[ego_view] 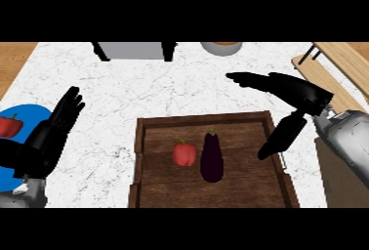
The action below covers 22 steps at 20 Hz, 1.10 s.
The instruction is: Pick the eggplant from the tray and place it in the tiered shelf
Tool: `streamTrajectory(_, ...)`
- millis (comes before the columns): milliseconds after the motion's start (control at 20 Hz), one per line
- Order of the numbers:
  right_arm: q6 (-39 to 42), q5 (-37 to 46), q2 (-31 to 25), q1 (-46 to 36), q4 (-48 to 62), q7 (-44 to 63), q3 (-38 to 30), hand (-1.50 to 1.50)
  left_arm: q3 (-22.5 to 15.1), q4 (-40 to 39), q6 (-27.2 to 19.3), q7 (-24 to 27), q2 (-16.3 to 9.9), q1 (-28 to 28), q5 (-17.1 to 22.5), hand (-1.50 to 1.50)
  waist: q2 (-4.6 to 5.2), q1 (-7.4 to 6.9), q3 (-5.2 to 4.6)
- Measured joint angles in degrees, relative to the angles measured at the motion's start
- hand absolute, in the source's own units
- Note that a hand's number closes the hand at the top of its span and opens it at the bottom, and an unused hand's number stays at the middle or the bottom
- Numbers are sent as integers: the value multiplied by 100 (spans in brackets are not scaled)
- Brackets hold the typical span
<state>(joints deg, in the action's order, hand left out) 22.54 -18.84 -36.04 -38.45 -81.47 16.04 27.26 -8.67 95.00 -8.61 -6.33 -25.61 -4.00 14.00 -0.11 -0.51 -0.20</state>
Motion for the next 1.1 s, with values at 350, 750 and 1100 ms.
streamTrajectory(350, 219, 577, 622, -169, -98, 828, 213, -150, 147, -70, 130, -55, 136, -64, -118, 0, 6, 15, 14)
streamTrajectory(750, 418, 1730, 1245, -307, 145, 1148, 573, -150, 186, 23, 172, -142, 327, -21, -322, 0, 11, 8, 19)
streamTrajectory(1100, 752, 2449, 1680, -55, 161, 1217, 498, -150, 374, 138, 383, -171, 437, 87, -438, 0, 9, 22, 20)
